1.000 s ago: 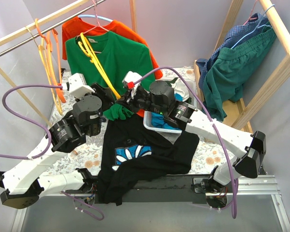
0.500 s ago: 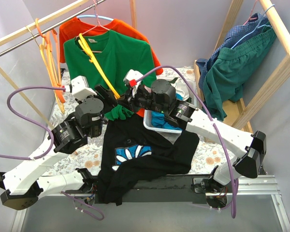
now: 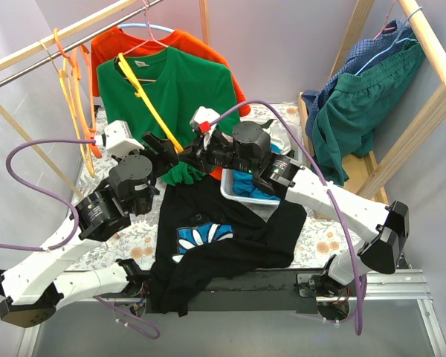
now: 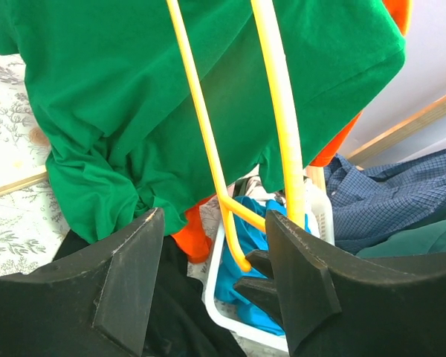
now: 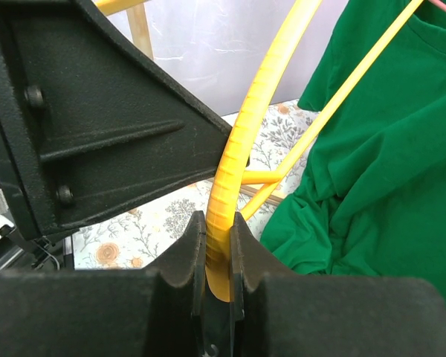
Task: Remove the t-shirt from the hanger
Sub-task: Place the hanger at the clothesline.
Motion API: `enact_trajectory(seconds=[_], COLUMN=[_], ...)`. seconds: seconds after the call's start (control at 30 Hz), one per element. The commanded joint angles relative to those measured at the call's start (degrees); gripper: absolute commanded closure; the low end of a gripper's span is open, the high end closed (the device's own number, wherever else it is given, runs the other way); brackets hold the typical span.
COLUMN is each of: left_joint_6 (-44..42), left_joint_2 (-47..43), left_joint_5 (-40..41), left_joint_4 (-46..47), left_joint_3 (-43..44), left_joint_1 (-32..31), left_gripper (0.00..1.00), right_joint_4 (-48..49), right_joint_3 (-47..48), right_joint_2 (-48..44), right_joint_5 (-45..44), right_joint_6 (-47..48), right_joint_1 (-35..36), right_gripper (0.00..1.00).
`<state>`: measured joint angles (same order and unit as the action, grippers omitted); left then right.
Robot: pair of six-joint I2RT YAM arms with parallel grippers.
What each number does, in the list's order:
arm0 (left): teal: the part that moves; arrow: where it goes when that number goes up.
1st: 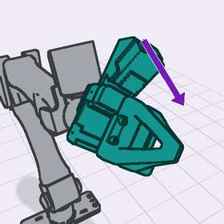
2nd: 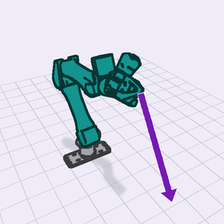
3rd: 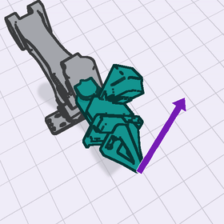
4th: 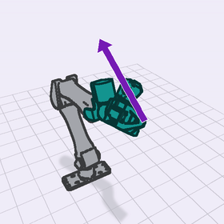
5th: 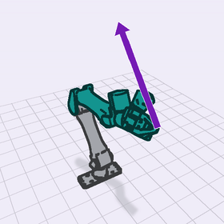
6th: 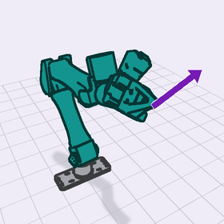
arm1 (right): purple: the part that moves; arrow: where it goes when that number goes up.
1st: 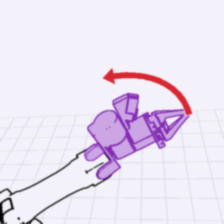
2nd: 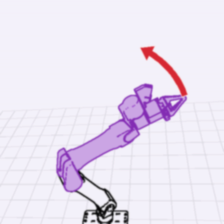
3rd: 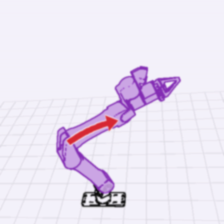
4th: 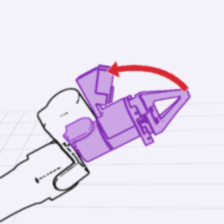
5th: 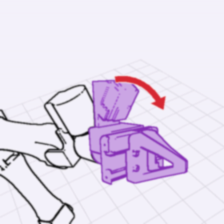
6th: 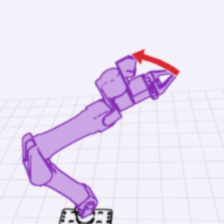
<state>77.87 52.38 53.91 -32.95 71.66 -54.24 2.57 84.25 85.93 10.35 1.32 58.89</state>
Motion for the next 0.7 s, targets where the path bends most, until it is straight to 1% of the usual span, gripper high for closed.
enact_trajectory(seconds=[0.0,0.17,0.43,0.57,0.67], left_joint_6=[0.6,0.6,0.8,0.1,2.1], left_joint_2=[-1.9,-2.8,-2.6,-2.0,-1.7], left_joint_5=[-6.9,-7.9,-8.4,-6.5,-5.1], left_joint_4=[6.1,6.4,6.9,6.5,4.0], left_joint_3=[0.1,-0.5,-0.9,-1.2,-1.3], left_joint_1=[-0.7,-0.7,-0.8,-0.7,-0.7], left_gripper=[0.43,0.43,0.43,0.43,0.44], right_joint_4=[2.1,2.2,-1.2,0.6,1.6], right_joint_3=[1.7,2.8,7.7,6.4,5.1], right_joint_2=[2.0,3.2,6.5,5.9,4.7], right_joint_5=[3.7,3.2,2.7,2.6,1.6], right_joint_6=[-0.9,-2.0,-1.5,-1.6,-1.5], right_joint_1=[1.5,1.5,1.5,1.6,1.6], right_gripper=[0.99,0.99,0.99,0.99,0.99])
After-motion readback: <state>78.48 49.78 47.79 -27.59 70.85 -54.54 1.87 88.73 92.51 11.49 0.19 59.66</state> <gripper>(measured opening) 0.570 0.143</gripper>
